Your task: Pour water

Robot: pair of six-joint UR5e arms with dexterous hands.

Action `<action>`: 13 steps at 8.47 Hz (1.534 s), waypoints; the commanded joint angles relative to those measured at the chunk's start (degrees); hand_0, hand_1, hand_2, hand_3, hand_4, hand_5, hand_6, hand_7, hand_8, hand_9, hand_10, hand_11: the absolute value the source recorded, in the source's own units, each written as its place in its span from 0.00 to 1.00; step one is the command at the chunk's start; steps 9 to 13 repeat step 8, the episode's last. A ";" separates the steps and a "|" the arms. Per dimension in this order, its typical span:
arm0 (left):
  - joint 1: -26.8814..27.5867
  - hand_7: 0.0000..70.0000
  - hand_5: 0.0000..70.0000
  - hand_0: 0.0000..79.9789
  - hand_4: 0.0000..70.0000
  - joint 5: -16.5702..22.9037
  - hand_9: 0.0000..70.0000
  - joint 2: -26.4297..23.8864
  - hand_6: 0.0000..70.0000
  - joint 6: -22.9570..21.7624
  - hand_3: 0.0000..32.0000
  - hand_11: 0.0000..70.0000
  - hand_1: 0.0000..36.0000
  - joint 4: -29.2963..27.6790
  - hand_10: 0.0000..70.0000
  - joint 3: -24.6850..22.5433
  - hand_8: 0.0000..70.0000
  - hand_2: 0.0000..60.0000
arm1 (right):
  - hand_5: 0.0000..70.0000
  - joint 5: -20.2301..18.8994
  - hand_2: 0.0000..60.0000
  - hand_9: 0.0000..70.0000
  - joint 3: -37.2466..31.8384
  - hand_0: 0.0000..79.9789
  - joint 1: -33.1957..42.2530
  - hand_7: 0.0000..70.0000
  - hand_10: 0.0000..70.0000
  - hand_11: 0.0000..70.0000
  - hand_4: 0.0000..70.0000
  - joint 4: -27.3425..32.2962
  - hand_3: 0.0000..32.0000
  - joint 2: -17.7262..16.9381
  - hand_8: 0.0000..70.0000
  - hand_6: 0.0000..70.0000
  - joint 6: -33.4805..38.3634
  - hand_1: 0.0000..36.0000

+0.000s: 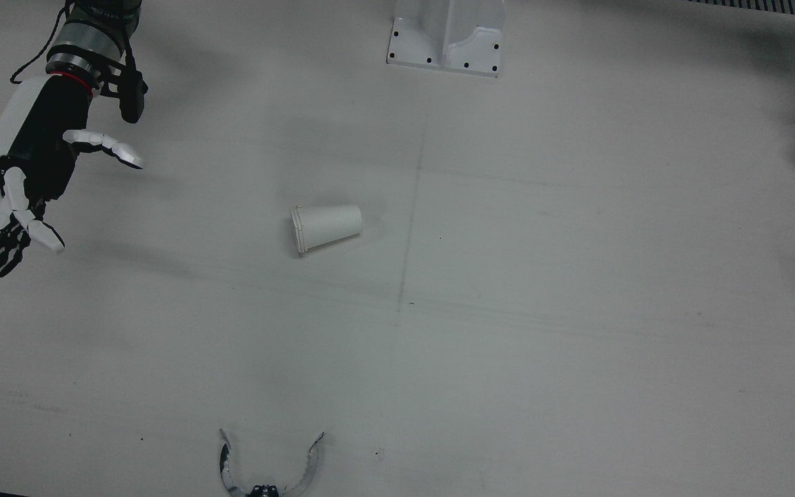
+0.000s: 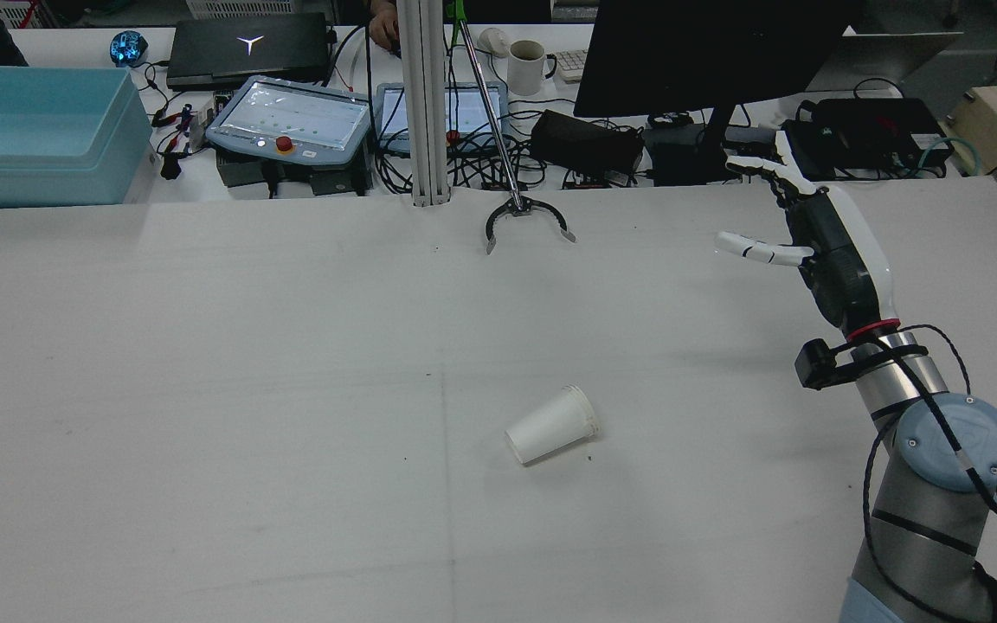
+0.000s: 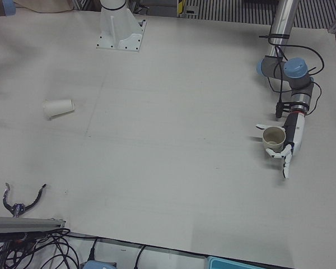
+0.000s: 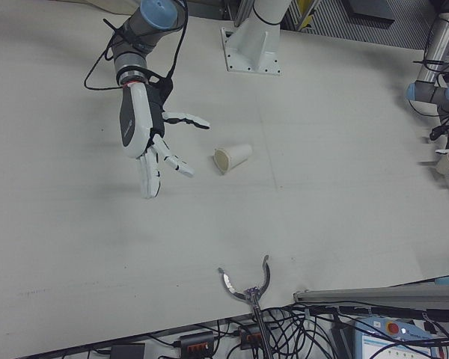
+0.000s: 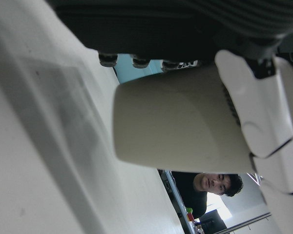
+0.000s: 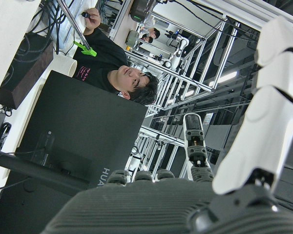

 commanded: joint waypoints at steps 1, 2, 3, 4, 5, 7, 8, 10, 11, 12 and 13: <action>0.00 0.00 0.00 0.53 0.00 -0.15 0.00 1.64 0.00 -1.59 0.44 0.03 0.32 -0.78 0.01 0.47 0.00 0.09 | 0.27 0.00 0.26 0.00 0.00 0.60 -0.17 0.00 0.02 0.04 0.35 0.00 0.00 -0.01 0.00 0.00 0.06 0.43; 0.00 0.00 0.00 0.52 0.00 -0.15 0.00 1.90 0.00 -1.68 0.49 0.02 0.31 -0.86 0.00 0.64 0.00 0.08 | 0.27 0.00 0.25 0.00 0.00 0.60 -0.17 0.00 0.02 0.04 0.34 0.00 0.00 -0.01 0.00 0.00 0.06 0.43; 0.00 0.00 0.00 0.51 0.00 -0.50 0.00 2.60 0.00 -2.90 0.58 0.01 0.30 -0.95 0.00 1.17 0.00 0.06 | 0.27 -0.09 0.25 0.00 0.00 0.60 -0.17 0.00 0.02 0.04 0.34 0.00 0.00 -0.01 0.00 0.00 0.15 0.43; -0.35 0.00 0.00 0.51 0.00 -0.50 0.00 2.61 0.00 -4.83 0.61 0.01 0.29 -0.60 0.00 1.00 0.00 0.06 | 0.27 -0.09 0.25 0.00 0.00 0.60 -0.17 0.01 0.02 0.05 0.34 0.00 0.00 -0.01 0.00 0.00 0.23 0.43; -0.70 0.00 0.00 0.50 0.00 -0.59 0.00 3.04 0.00 -5.71 0.61 0.01 0.28 0.18 0.00 0.47 0.00 0.05 | 0.27 -0.09 0.25 0.00 0.09 0.60 -0.17 0.00 0.02 0.05 0.34 0.00 0.00 -0.01 0.00 0.00 0.41 0.43; -9.08 0.00 0.00 0.54 0.00 0.19 0.00 2.96 0.00 -5.55 0.61 0.01 0.32 1.76 0.00 -2.23 0.00 0.06 | 0.27 -0.18 0.25 0.00 0.35 0.60 0.00 0.00 0.02 0.04 0.34 -0.09 0.00 -0.09 0.00 0.00 0.67 0.44; -10.97 0.00 0.00 0.55 0.00 1.42 0.00 2.70 0.00 -6.16 0.43 0.00 0.34 4.21 0.00 -7.91 0.00 0.06 | 0.27 -0.09 0.25 0.00 0.44 0.60 0.26 0.00 0.02 0.04 0.34 0.00 0.00 -0.18 0.00 0.00 1.02 0.44; -10.97 0.00 0.00 0.55 0.00 1.42 0.00 2.70 0.00 -6.16 0.43 0.00 0.34 4.21 0.00 -7.91 0.00 0.06 | 0.27 -0.09 0.25 0.00 0.44 0.60 0.26 0.00 0.02 0.04 0.34 0.00 0.00 -0.18 0.00 0.00 1.02 0.44; -10.97 0.00 0.00 0.55 0.00 1.42 0.00 2.70 0.00 -6.16 0.43 0.00 0.34 4.21 0.00 -7.91 0.00 0.06 | 0.27 -0.09 0.25 0.00 0.44 0.60 0.26 0.00 0.02 0.04 0.34 0.00 0.00 -0.18 0.00 0.00 1.02 0.44; -10.97 0.00 0.00 0.55 0.00 1.42 0.00 2.70 0.00 -6.16 0.43 0.00 0.34 4.21 0.00 -7.91 0.00 0.06 | 0.27 -0.09 0.25 0.00 0.44 0.60 0.26 0.00 0.02 0.04 0.34 0.00 0.00 -0.18 0.00 0.00 1.02 0.44; -10.97 0.00 0.00 0.55 0.00 1.42 0.00 2.70 0.00 -6.16 0.43 0.00 0.34 4.21 0.00 -7.91 0.00 0.06 | 0.27 -0.09 0.25 0.00 0.44 0.60 0.26 0.00 0.02 0.04 0.34 0.00 0.00 -0.18 0.00 0.00 1.02 0.44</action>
